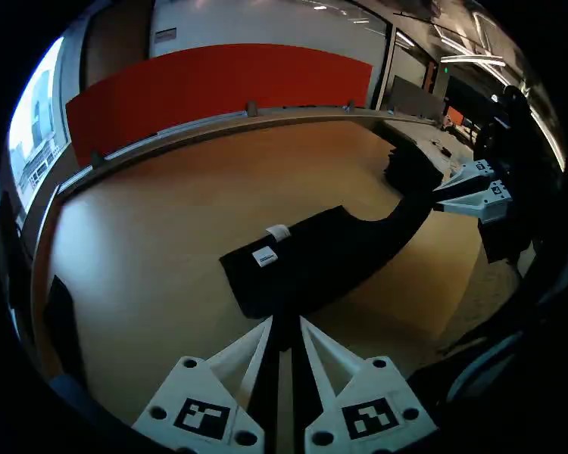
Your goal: Fold towel
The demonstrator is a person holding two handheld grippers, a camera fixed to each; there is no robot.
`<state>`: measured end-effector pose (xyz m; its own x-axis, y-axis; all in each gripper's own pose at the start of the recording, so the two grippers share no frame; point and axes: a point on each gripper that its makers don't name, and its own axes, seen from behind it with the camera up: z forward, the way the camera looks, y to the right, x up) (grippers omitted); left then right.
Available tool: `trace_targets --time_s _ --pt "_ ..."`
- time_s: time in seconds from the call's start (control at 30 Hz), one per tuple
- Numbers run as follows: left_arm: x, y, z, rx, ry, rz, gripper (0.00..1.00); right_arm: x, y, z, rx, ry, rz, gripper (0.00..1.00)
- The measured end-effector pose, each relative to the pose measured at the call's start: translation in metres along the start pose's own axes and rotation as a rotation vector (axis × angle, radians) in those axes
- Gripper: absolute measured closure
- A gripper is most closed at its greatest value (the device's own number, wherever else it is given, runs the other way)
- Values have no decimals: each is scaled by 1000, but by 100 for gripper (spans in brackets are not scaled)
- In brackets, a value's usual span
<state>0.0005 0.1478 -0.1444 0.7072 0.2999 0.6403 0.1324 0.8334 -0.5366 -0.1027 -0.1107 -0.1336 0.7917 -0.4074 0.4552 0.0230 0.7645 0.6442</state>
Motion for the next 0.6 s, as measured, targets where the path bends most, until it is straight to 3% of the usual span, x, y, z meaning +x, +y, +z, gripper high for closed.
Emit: trace_targets --time_s 0.37,0.6 --pt "3 -1 3 1 4 -10 91 0 0 2 4 -8 -4 81" --pt "9 -8 15 7 8 -9 91 -3 7 14 12 -30 -19 81"
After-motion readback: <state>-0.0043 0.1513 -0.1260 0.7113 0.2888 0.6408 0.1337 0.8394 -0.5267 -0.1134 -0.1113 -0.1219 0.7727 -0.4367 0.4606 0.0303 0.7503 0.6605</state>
